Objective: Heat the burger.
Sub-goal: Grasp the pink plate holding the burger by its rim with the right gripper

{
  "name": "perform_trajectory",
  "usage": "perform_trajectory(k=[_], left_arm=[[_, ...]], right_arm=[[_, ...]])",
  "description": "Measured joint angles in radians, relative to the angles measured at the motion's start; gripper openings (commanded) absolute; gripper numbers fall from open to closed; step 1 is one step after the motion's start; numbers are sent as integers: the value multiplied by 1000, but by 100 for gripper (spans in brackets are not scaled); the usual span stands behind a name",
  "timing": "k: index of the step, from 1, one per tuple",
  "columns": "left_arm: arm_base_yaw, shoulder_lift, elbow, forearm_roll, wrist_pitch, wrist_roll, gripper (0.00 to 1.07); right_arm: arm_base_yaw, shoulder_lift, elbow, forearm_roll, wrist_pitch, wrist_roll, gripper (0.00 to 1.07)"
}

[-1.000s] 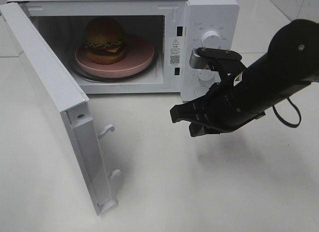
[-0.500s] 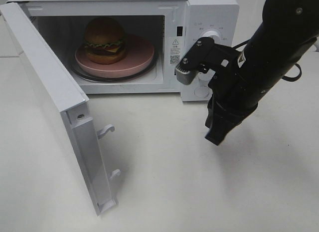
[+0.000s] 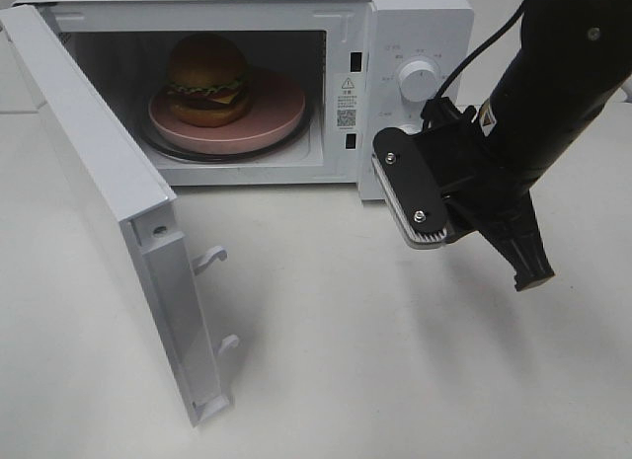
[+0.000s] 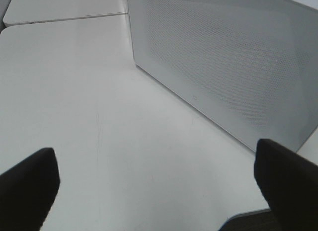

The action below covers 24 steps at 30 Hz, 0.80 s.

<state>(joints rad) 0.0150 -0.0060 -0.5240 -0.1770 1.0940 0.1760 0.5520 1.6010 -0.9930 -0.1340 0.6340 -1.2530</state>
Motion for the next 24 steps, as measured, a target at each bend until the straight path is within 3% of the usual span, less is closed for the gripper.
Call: perform_trajectory(k=[7, 9, 10, 11, 12, 13, 14, 17, 24], left_arm=[[0, 0, 0, 0, 0, 0, 100], [0, 0, 0, 0, 0, 0, 100], [0, 0, 0, 0, 0, 0, 100], [0, 0, 0, 0, 0, 0, 100], [0, 0, 0, 0, 0, 0, 100], [0, 0, 0, 0, 0, 0, 100], [0, 0, 0, 0, 0, 0, 100], [0, 0, 0, 0, 0, 0, 100], [0, 0, 0, 0, 0, 0, 100]], right_arm=[[0, 0, 0, -30, -84, -43, 28], [0, 0, 0, -33, -155, -50, 46], [0, 0, 0, -33, -155, -50, 46], [0, 0, 0, -35, -203, -50, 60], [0, 0, 0, -35, -225, -51, 66], [0, 0, 0, -35, -225, -51, 66], [0, 0, 0, -35, -258, -51, 78], [0, 0, 0, -35, -308, -51, 90], [0, 37, -31, -36, -351, -51, 92]])
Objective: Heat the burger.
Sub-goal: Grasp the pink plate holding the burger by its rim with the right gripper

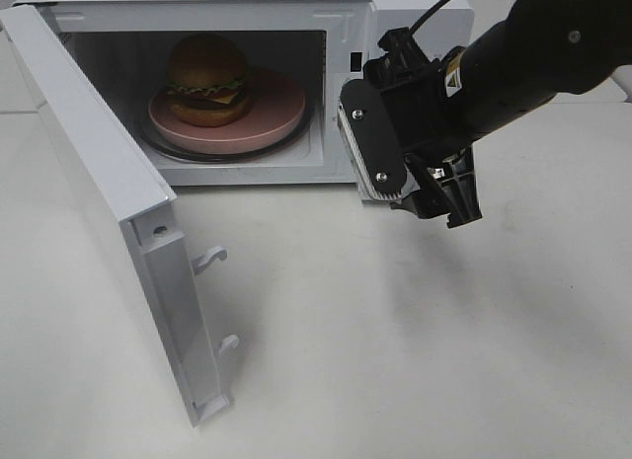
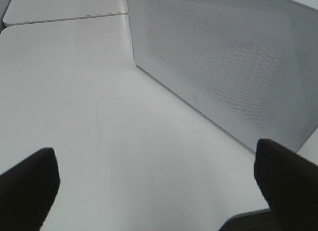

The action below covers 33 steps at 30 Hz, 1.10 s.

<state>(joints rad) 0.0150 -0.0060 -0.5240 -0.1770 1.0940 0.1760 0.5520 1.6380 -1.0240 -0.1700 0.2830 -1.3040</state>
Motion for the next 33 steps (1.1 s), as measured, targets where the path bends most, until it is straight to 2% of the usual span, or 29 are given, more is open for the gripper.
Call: perform_trajectory(k=[11, 13, 16, 22, 25, 27, 30, 32, 33], left_arm=[[0, 0, 0, 0, 0, 0, 100], [0, 0, 0, 0, 0, 0, 100], [0, 0, 0, 0, 0, 0, 100], [0, 0, 0, 0, 0, 0, 100], [0, 0, 0, 0, 0, 0, 100], [0, 0, 0, 0, 0, 0, 100], [0, 0, 0, 0, 0, 0, 100], [0, 0, 0, 0, 0, 0, 100], [0, 0, 0, 0, 0, 0, 100]], right_arm=[[52, 115, -124, 0, 18, 0, 89], [62, 162, -179, 1, 26, 3, 89], [63, 175, -194, 1, 27, 2, 89], [65, 284, -335, 1, 44, 23, 88], [65, 300, -355, 1, 45, 27, 88], [67, 362, -425, 1, 59, 54, 88], [70, 377, -439, 1, 65, 56, 87], [80, 428, -504, 1, 80, 58, 87], [80, 428, -504, 1, 80, 58, 87]])
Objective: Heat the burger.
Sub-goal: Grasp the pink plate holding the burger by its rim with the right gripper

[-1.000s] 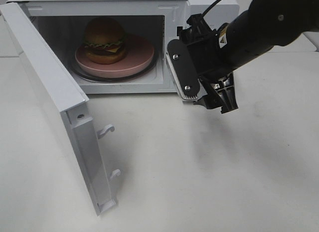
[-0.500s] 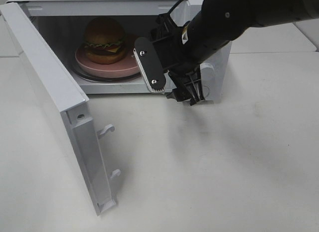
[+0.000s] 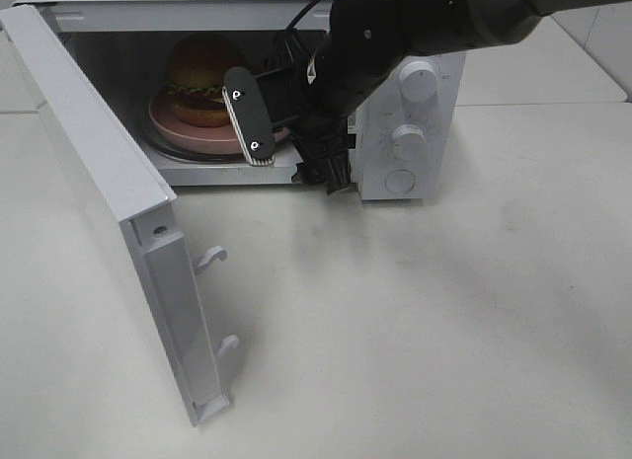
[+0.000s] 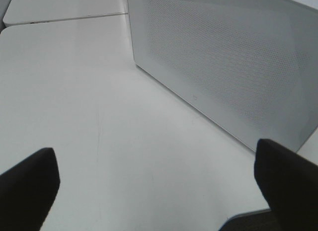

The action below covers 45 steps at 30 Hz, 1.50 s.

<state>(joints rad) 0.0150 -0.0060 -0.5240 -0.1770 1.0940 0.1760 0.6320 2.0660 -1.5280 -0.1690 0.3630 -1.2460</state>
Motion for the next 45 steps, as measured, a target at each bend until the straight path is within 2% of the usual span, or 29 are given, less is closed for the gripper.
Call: perform_trajectory(k=[5, 7, 10, 12, 17, 29, 32, 33, 34, 35, 36, 37, 38, 39, 40, 41, 42, 44, 45], left_arm=[[0, 0, 0, 0, 0, 0, 100], [0, 0, 0, 0, 0, 0, 100], [0, 0, 0, 0, 0, 0, 100], [0, 0, 0, 0, 0, 0, 100], [0, 0, 0, 0, 0, 0, 100], [0, 0, 0, 0, 0, 0, 100], [0, 0, 0, 1, 0, 0, 100], [0, 0, 0, 1, 0, 0, 100], [0, 0, 0, 1, 0, 0, 100], [0, 0, 0, 2, 0, 0, 100], [0, 0, 0, 8, 0, 0, 100], [0, 0, 0, 8, 0, 0, 100], [0, 0, 0, 11, 0, 0, 100], [0, 0, 0, 14, 0, 0, 100], [0, 0, 0, 14, 0, 0, 100], [0, 0, 0, 16, 0, 0, 100], [0, 0, 0, 16, 0, 0, 100], [0, 0, 0, 16, 0, 0, 100], [0, 0, 0, 16, 0, 0, 100]], right_arm=[[8, 53, -55, 0, 15, 15, 86], [8, 103, -117, 11, 31, 23, 86], [8, 116, -135, 14, 37, 24, 86], [8, 162, -204, 24, 75, 26, 84], [8, 216, -274, 41, 104, 41, 83], [5, 302, -403, 64, 135, 48, 81], [0, 320, -433, 69, 141, 58, 75], [-2, 330, -443, 71, 146, 64, 67], [-2, 330, -443, 71, 146, 64, 67], [-2, 334, -446, 72, 149, 66, 62], [-2, 343, -449, 72, 155, 67, 50], [-2, 343, -449, 72, 155, 67, 50], [-3, 346, -450, 75, 156, 67, 43], [-2, 347, -450, 75, 156, 67, 28], [-2, 347, -450, 75, 156, 67, 28], [-3, 347, -453, 77, 156, 67, 13], [-3, 347, -453, 77, 156, 67, 13], [-4, 347, -456, 75, 156, 63, 0], [-4, 347, -456, 75, 156, 63, 0]])
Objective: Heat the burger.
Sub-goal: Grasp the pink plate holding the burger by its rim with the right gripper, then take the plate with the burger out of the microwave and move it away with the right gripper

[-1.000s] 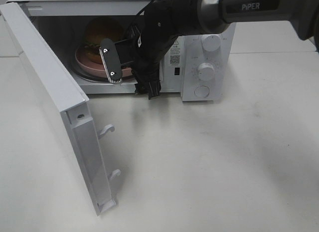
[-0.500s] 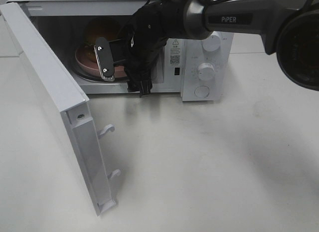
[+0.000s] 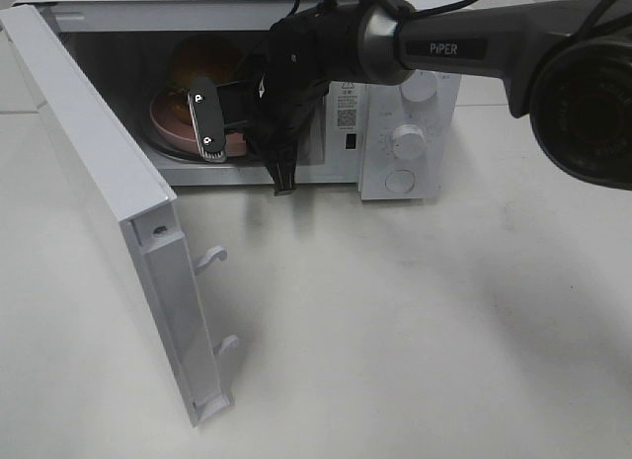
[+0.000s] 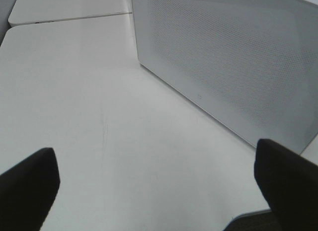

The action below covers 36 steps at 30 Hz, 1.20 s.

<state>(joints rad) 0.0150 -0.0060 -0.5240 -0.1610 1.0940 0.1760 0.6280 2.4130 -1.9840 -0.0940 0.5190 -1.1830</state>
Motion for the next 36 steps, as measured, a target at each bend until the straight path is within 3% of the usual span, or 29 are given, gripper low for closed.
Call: perform_trajectory(k=[23, 34, 36], left_arm=[[0, 0, 0, 0, 0, 0, 100], [0, 0, 0, 0, 0, 0, 100], [0, 0, 0, 0, 0, 0, 100]], right_arm=[[-1, -30, 13, 20, 73, -35, 0], [2, -121, 176, 32, -7, -77, 0], [2, -166, 257, 42, -63, -88, 0]])
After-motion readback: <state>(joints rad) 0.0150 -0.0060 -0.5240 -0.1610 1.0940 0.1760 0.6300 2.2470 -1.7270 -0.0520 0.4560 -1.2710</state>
